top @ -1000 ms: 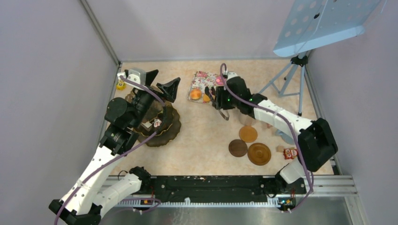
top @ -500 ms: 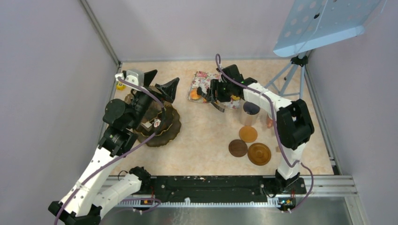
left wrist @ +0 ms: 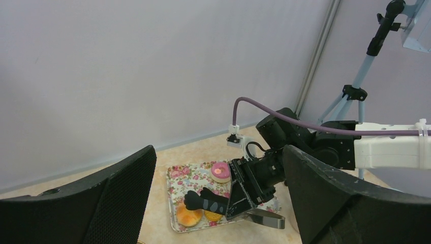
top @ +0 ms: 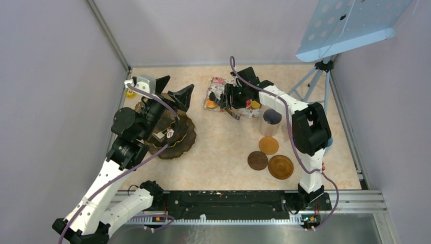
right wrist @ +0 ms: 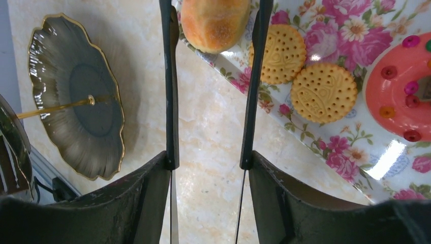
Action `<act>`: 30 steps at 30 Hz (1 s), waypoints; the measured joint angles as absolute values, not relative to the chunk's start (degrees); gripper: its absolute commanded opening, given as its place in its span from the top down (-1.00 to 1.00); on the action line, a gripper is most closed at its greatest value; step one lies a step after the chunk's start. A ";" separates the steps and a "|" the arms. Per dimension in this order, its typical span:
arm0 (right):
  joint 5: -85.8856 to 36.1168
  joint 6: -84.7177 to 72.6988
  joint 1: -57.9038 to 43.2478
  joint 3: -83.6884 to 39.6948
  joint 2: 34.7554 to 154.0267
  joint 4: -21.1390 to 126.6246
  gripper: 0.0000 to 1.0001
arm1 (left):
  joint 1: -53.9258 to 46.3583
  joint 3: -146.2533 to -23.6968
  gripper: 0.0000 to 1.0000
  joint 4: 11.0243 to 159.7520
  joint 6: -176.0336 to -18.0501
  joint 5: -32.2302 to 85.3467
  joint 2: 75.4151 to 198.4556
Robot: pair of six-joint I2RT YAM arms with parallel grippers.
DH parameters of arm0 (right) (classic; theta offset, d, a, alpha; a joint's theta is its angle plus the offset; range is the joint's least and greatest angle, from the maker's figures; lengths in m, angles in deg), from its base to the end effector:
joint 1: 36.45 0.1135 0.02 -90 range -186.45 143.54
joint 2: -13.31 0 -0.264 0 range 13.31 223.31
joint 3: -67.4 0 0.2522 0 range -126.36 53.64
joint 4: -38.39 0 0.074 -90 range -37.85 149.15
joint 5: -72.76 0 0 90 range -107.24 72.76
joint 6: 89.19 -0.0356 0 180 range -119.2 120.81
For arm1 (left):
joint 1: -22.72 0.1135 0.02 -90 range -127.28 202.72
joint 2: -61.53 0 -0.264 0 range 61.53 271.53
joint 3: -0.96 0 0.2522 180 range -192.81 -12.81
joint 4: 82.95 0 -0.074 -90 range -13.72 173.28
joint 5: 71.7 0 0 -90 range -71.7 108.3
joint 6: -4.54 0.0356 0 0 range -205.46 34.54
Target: Serve the afternoon tea
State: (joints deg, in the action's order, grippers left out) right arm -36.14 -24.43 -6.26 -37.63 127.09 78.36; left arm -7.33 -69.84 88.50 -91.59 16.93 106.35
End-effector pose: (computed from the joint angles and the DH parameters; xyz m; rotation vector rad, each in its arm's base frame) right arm 0.3804 0.2346 0.2358 -0.2679 2.5220 0.8164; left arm 0.1424 -0.0814 0.4429 0.2457 1.2608 -0.5286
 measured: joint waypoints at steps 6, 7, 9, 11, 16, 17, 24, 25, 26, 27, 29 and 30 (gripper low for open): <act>-36.99 -23.34 -6.26 -40.60 130.02 79.33 -0.10 | -7.33 -69.84 -0.98 88.48 -91.57 16.91 106.35; -37.08 -23.23 -6.26 -40.86 130.30 79.68 -0.10 | -7.33 -69.84 -0.97 88.50 -91.57 16.91 106.35; -37.43 -23.12 -6.26 -42.30 131.41 80.66 -0.10 | -7.33 -69.84 -0.97 88.48 -91.57 16.89 106.35; -37.60 -22.70 -6.24 -43.29 132.18 80.97 -0.11 | -7.33 -69.84 -0.97 88.50 -91.59 16.87 106.35; -36.99 -21.00 -5.84 -43.99 132.33 82.01 -0.12 | -7.33 -69.84 -0.97 88.50 -91.57 16.76 106.35; -36.75 -20.65 -5.69 -44.05 132.33 82.17 -0.13 | -7.33 -69.84 -0.97 88.50 -91.57 16.76 106.35; -33.80 -18.18 -3.77 -47.20 134.28 84.97 -0.15 | -7.33 -69.84 -0.98 88.48 -91.57 16.76 106.39; -33.34 -17.74 -3.48 -47.77 134.63 85.58 -0.15 | -7.33 -69.84 -0.97 88.48 -91.57 16.76 106.39; -32.82 -17.43 -3.18 -48.23 134.96 86.08 -0.15 | -7.33 -69.84 -0.97 88.50 -91.57 16.76 106.39; -32.36 -17.08 -2.92 -48.71 135.33 86.69 -0.15 | -7.33 -69.84 -0.98 88.48 -91.57 16.76 106.39; -31.51 -16.54 -2.46 -49.63 135.76 87.83 -0.16 | -7.33 -69.84 -0.98 88.50 -91.57 16.76 106.39; -31.18 -16.25 -2.28 -49.93 135.83 88.27 -0.16 | -7.33 -69.84 -0.97 88.48 -91.57 16.76 106.39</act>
State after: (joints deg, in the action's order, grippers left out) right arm -31.18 -16.25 -2.28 -49.93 135.83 88.27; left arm -7.33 -69.84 88.48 -91.57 16.76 106.39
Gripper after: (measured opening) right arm 0.578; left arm 0.987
